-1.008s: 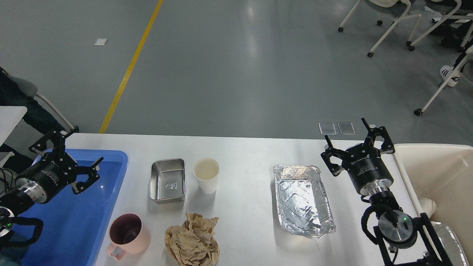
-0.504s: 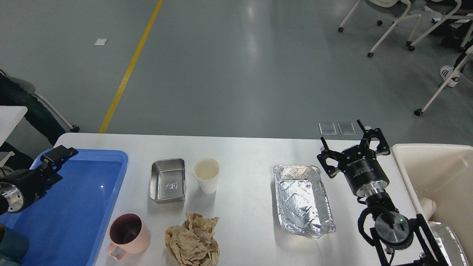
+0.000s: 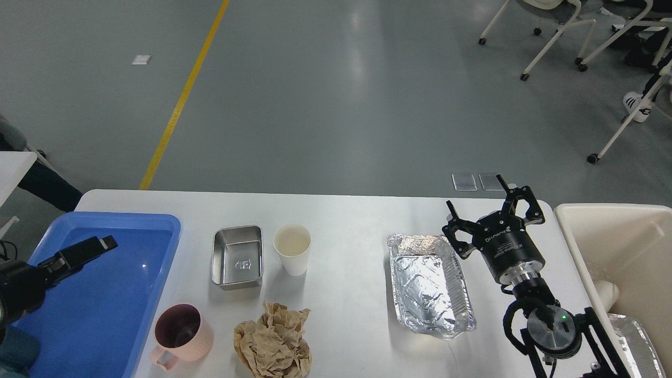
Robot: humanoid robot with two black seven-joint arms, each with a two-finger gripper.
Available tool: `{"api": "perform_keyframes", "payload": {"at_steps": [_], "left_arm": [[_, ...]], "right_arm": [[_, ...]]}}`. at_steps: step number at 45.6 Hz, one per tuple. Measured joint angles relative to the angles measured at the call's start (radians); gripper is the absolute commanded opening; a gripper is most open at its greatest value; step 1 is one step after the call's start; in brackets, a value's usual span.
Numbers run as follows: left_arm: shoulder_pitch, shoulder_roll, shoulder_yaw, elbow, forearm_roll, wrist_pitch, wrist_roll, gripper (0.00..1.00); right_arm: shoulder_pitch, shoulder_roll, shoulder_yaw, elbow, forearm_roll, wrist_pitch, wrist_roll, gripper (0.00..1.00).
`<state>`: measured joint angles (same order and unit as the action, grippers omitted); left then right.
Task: Tidy desktop
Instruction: 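Move the left gripper down into the blue tray toward the pink mug, then grasp the pink mug with the left gripper and lift it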
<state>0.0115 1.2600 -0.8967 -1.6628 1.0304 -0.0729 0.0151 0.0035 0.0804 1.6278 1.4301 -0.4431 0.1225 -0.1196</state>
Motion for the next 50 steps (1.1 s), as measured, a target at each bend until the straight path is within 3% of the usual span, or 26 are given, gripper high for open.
{"api": "perform_keyframes", "payload": {"at_steps": [12, 26, 38, 46, 50], "left_arm": [[0.048, 0.062, 0.0, -0.002, 0.001, 0.003, -0.051, 0.97], [0.064, -0.034, 0.002, 0.052, -0.001, 0.041, -0.056, 0.97], [0.041, -0.062, 0.056, 0.061, 0.07, -0.044, -0.113, 0.97], [0.009, -0.105, 0.106, 0.063, 0.325, -0.07, -0.114, 0.93], [-0.012, -0.135, 0.115, 0.067, 0.429, -0.095, -0.105, 0.84]], "right_arm": [[0.0, -0.005, 0.0, 0.0, 0.0, 0.0, 0.001, 1.0], [0.001, -0.004, 0.002, 0.0, 0.0, 0.0, 0.002, 1.0], [0.001, -0.001, -0.005, 0.0, 0.0, 0.0, 0.002, 1.0], [0.001, -0.001, -0.005, 0.0, 0.0, 0.001, 0.002, 1.0], [0.001, -0.002, -0.005, 0.0, 0.0, 0.001, 0.002, 1.0]]}}
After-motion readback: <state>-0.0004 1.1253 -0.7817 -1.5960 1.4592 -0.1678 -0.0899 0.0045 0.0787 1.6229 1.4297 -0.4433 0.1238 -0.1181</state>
